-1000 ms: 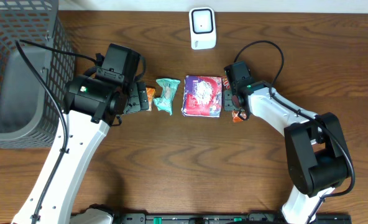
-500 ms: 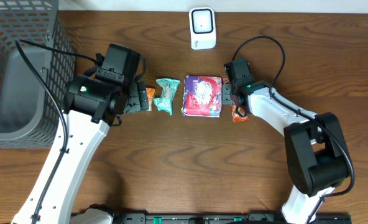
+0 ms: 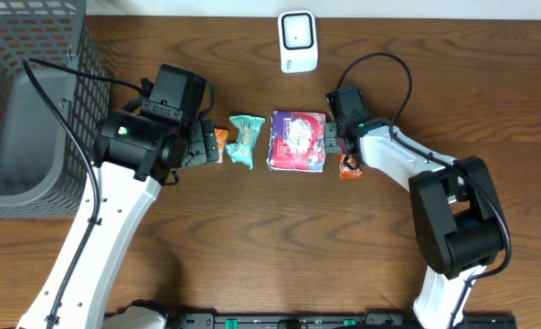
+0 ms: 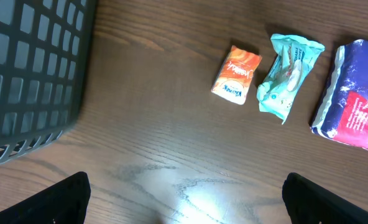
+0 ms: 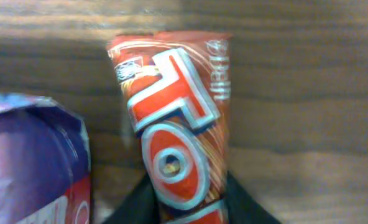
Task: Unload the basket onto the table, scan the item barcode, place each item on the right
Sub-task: 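Lift the TOP bar and carry it up to the scanner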
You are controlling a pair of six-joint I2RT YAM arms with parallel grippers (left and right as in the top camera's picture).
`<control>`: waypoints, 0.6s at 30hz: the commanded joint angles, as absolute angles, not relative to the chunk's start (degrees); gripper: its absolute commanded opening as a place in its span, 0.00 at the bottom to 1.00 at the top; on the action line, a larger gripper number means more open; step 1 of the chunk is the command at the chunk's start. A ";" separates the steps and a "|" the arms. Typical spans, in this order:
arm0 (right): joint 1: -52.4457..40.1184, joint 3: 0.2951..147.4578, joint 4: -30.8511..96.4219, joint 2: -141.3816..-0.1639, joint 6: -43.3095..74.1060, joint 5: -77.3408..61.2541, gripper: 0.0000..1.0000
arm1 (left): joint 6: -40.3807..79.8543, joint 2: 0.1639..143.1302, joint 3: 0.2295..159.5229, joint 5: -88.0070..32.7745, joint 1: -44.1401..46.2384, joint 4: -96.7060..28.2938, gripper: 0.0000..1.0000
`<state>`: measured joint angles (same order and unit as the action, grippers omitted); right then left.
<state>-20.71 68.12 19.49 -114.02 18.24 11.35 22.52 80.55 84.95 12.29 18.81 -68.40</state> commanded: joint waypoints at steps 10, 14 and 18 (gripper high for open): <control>-18.76 68.99 23.16 -112.09 18.37 8.69 0.01 | 23.05 80.27 85.41 12.43 18.50 -68.55 0.98; -18.33 70.04 22.33 -107.26 18.37 9.13 0.01 | 23.05 80.27 85.41 12.43 18.50 -68.55 0.98; -18.33 70.19 19.57 -102.37 18.39 9.08 0.01 | 23.05 80.27 85.41 12.43 18.50 -68.55 0.98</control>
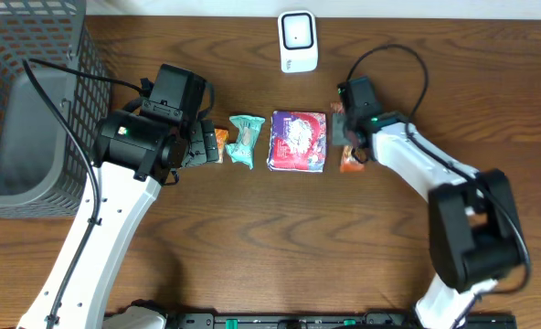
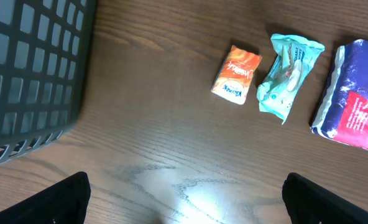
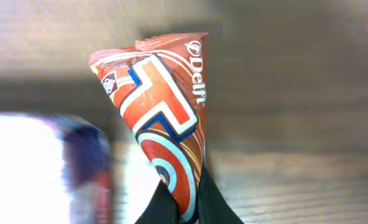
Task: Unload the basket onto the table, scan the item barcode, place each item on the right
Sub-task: 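Lift the TOP bar and carry it up to the scanner, then move the TOP bar past the scanner to the right and lower it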
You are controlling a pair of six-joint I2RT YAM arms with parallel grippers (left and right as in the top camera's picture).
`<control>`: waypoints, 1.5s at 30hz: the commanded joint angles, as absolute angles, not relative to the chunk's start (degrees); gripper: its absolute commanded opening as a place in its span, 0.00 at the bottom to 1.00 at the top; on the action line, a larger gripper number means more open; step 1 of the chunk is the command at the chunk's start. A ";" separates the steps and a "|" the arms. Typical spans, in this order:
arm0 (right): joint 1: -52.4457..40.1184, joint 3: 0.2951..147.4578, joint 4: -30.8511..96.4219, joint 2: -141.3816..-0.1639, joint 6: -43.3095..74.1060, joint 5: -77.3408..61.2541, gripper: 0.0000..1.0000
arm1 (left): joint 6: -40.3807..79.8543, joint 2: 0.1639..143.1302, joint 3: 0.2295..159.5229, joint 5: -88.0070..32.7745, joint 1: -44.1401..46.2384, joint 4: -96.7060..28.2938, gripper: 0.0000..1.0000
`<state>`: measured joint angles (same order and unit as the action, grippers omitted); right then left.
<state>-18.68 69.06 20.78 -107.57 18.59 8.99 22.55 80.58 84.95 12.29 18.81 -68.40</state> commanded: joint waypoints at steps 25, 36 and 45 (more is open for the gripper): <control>-22.09 71.16 -11.18 -98.76 21.91 8.47 0.01 | 23.05 80.27 85.41 12.43 18.50 -68.55 0.98; -22.24 92.12 -5.17 -110.96 22.24 5.08 0.01 | 23.05 80.27 85.41 12.43 18.50 -68.55 0.98; -22.33 113.25 12.86 -127.74 22.24 4.99 0.01 | 23.05 80.27 85.41 12.43 18.50 -68.55 0.98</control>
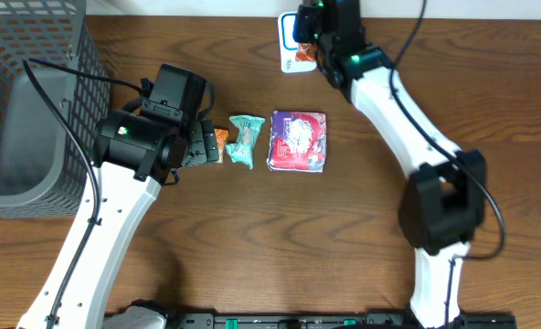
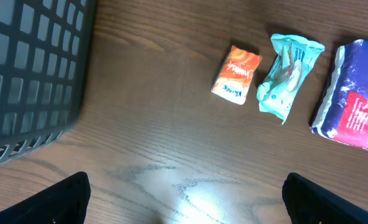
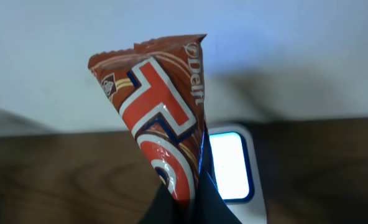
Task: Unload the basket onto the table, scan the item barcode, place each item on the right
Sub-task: 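Move the TOP bar past the scanner to the right and lower it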
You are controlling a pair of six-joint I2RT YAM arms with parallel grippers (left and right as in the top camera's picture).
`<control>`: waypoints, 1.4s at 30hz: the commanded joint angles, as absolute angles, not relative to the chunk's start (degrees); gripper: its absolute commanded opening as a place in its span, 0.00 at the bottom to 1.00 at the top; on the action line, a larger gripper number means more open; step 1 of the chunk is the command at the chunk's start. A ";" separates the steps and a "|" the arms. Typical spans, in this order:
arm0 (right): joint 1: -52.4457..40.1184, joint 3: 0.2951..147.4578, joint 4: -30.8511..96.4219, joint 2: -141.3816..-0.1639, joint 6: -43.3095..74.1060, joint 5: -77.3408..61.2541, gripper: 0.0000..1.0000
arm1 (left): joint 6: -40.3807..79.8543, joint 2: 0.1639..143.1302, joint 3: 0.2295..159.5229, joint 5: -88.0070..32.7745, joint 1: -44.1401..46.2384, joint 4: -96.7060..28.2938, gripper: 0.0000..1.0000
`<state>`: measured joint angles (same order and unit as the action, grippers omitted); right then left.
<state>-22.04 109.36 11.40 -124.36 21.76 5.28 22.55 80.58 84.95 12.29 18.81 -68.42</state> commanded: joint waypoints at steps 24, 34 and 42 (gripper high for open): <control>-21.28 114.43 10.04 -135.33 22.24 4.34 0.01 | 23.05 80.27 85.41 12.43 18.50 -68.55 0.98; -15.20 114.45 17.85 -129.99 22.24 4.40 0.01 | 23.05 80.27 85.41 12.43 18.50 -68.55 0.98; -4.99 114.45 35.03 -126.19 22.22 10.59 0.01 | 23.05 80.27 85.41 12.43 18.50 -68.55 0.98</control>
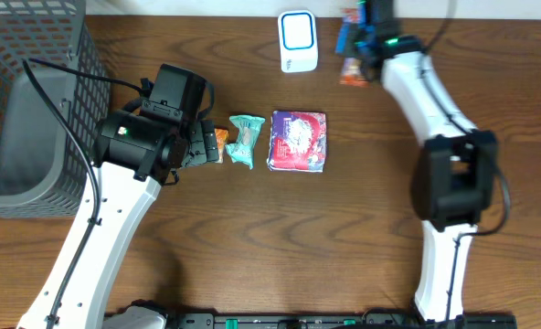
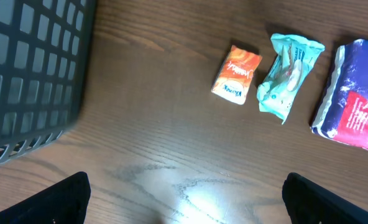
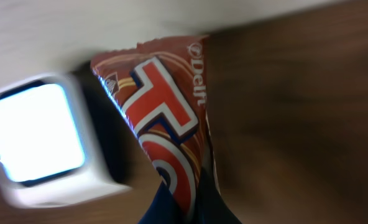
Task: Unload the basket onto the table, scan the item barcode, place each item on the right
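Note:
A red and white snack wrapper (image 3: 165, 118) stands up between the fingers of my right gripper (image 3: 181, 202), which is shut on it. The overhead view shows this wrapper (image 1: 351, 69) at the table's back edge, just right of the white scanner (image 1: 298, 41). The scanner's lit window (image 3: 35, 134) is at the left of the right wrist view. My left gripper (image 2: 184, 205) is open over bare wood, with an orange packet (image 2: 237, 74) well ahead of it.
A teal packet (image 1: 246, 140) and a purple pack (image 1: 297, 141) lie in a row mid-table, right of the orange packet (image 1: 219, 139). A dark wire basket (image 1: 24, 110) fills the left side. The left arm (image 1: 115, 201) spans the front left.
My right gripper, still holding the wrapper, has shifted from in front of the scanner to its right side. The left arm and the packets on the table have not moved.
The wrapper first lay on the table right of the purple pack, with my right gripper's fingers around it. Then the gripper held it tight there. Later it was up at the scanner, and now it is beside the scanner. The left arm stayed still.

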You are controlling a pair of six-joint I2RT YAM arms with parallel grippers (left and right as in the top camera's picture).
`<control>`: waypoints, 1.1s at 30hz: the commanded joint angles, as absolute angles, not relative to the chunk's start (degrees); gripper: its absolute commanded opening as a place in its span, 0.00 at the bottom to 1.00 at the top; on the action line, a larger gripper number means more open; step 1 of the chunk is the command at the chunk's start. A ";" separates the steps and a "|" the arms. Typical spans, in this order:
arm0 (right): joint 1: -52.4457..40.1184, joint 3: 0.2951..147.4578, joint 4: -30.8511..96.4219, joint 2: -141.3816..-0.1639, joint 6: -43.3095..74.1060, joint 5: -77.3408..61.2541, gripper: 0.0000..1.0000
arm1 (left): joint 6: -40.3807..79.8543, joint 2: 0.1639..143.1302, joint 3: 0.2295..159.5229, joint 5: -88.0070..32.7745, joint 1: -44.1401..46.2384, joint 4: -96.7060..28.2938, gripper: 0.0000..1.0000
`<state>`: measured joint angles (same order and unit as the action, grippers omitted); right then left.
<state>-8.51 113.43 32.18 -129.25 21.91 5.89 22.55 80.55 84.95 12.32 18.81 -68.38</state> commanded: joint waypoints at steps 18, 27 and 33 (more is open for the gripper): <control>11.57 114.10 53.89 -126.67 5.06 13.43 0.32 | 23.05 80.27 85.41 12.43 18.50 -68.55 0.98; 12.51 114.08 57.45 -126.67 4.03 6.42 0.57 | 23.05 80.27 85.41 12.43 18.50 -68.55 0.98; 10.98 114.08 58.22 -126.67 2.63 -11.18 0.53 | 23.05 80.27 85.41 12.43 18.50 -68.55 0.98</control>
